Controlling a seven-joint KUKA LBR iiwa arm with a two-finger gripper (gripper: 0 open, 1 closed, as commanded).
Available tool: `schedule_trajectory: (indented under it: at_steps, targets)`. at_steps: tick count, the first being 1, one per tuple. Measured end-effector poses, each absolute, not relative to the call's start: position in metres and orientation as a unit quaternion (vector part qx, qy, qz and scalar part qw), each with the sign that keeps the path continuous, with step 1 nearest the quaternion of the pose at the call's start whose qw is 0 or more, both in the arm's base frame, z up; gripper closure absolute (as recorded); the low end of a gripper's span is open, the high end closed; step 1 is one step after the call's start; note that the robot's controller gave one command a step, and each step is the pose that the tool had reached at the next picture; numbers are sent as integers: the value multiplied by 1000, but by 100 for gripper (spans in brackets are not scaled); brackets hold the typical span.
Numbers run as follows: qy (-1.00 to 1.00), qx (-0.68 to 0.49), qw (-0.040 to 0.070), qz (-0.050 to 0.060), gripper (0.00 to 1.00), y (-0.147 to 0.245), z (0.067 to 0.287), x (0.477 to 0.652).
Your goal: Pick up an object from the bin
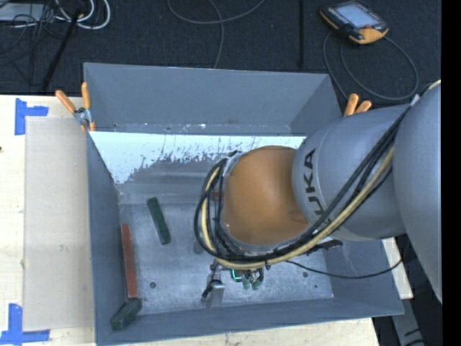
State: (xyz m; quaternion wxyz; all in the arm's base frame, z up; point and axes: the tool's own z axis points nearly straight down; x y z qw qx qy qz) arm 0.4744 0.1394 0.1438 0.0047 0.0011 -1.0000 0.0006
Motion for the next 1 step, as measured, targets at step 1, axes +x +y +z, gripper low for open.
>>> schedule_trajectory:
  at_steps: [1]
  targets:
    - [-1000,-1,2,0,0,139,147,476]
